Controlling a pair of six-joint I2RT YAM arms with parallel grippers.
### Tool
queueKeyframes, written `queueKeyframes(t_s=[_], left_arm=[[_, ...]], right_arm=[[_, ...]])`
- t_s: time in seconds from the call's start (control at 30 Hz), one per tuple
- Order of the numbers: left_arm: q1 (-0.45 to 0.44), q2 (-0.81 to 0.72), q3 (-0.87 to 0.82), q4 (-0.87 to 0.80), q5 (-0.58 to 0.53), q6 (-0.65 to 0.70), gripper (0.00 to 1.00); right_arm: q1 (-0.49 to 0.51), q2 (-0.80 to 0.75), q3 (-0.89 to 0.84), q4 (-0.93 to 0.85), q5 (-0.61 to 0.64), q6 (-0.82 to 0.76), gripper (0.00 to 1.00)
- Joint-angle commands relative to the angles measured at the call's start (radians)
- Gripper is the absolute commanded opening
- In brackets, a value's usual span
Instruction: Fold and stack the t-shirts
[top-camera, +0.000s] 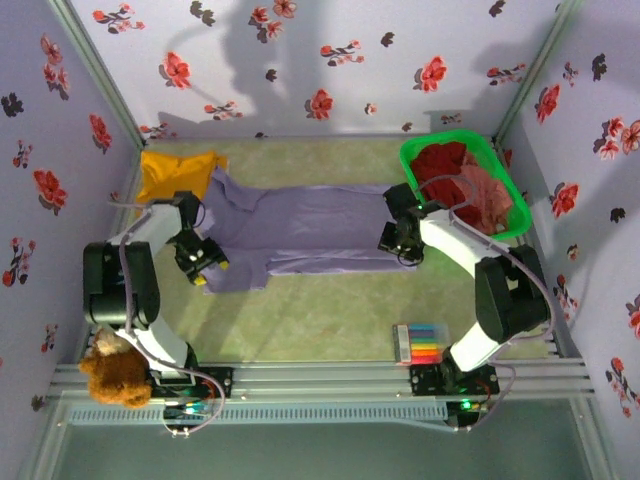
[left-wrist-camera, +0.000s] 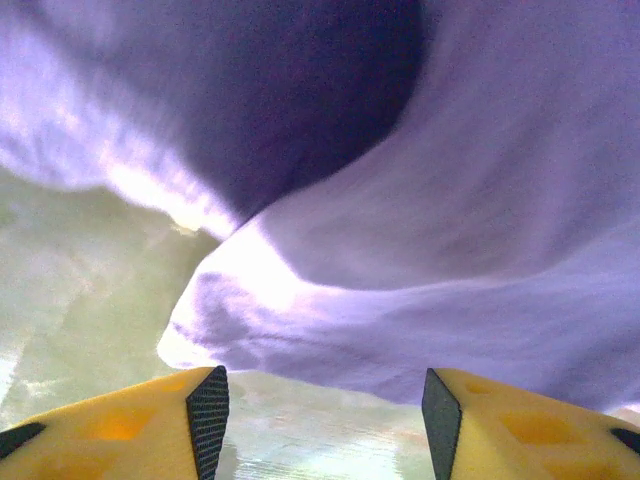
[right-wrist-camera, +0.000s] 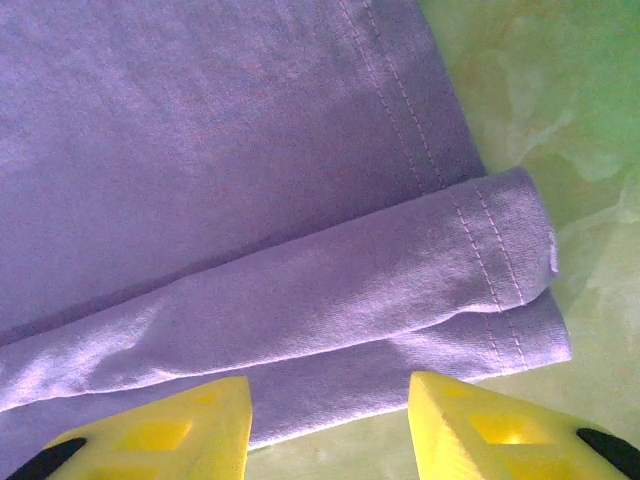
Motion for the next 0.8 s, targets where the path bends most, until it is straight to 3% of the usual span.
queueKeyframes(t_s=[0.0,0.4,0.47,0.63,0.77], left_arm=[[-0.010,-0.061,-0.068,0.066,-0.007,-0.079,0.57],[-0.023,-0.046,-0.185,0.135,-0.036,-0.092,0.55],[-0.024,-0.035,-0.189,0.142,-0.050,-0.076,0.47],[-0.024,-0.047,-0.178,0.150,-0.065,-0.065,0.15],[-0.025,-0.083,-0.148,0.133,-0.058,-0.067,0.02]], right_arm=[[0.000,-0.029,0.002,-0.028,0.009,0.024,0.46],[-0.034,-0.020,0.009,-0.015,-0.015,0.000,0.46],[-0.041,-0.021,0.006,-0.016,-0.015,-0.003,0.46],[-0.048,-0.008,-0.002,0.017,-0.004,-0.008,0.46],[-0.048,0.043,0.016,0.035,0.003,-0.020,0.46]])
